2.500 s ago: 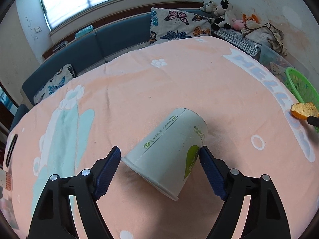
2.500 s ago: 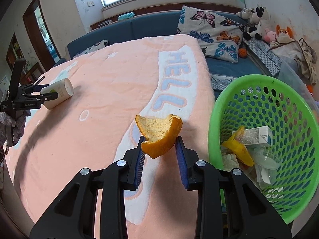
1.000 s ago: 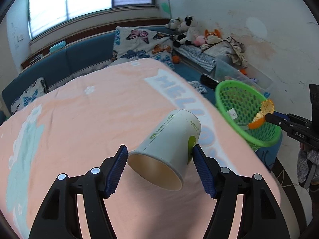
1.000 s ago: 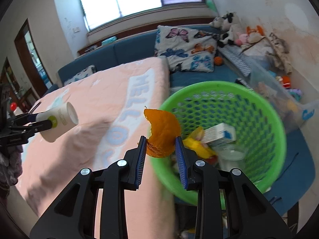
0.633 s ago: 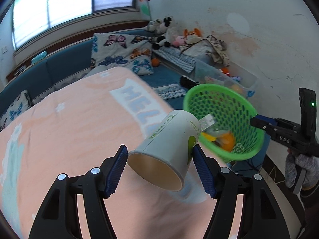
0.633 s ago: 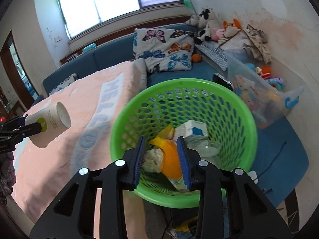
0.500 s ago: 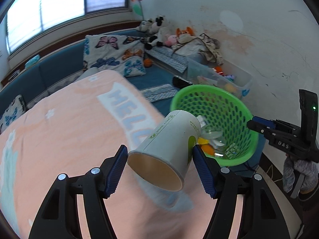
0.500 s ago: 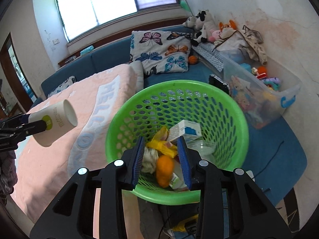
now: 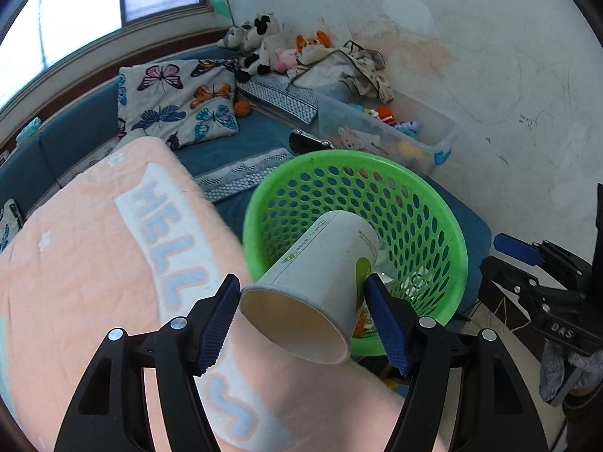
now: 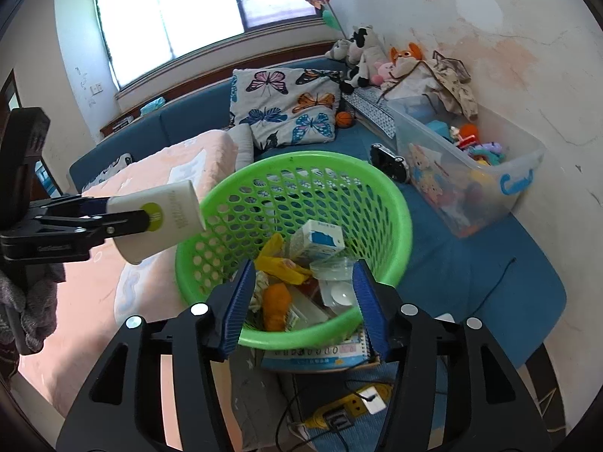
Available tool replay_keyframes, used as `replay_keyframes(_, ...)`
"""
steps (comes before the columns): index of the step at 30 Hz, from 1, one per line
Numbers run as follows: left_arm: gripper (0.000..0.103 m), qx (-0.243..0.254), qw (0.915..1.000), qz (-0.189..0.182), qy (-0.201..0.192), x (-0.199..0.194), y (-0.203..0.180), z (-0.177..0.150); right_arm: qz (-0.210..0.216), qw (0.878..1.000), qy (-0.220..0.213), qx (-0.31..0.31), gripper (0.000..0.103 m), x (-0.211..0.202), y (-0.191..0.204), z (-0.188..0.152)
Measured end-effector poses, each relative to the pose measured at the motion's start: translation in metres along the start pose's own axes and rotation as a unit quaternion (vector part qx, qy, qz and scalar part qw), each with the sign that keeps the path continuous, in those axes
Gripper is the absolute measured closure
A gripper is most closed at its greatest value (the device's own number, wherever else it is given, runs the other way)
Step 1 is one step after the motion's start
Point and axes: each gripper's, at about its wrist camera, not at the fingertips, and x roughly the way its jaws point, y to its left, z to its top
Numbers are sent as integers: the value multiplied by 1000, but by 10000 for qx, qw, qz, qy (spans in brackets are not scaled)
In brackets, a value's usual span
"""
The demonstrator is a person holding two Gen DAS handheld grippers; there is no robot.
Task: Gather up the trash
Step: 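Carry the paper cup over the green basket and open the left tool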
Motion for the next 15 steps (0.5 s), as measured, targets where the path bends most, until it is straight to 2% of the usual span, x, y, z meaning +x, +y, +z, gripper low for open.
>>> replay_keyframes(9, 31, -41, 9999, -100, 110, 12, -11, 1, 17, 10000, 9, 46, 47, -3, -3, -3)
replay_keyframes(15, 24, -139, 9998, -130, -73, -2, -7, -3, 67, 10000, -50, 40, 45, -9, 4, -6)
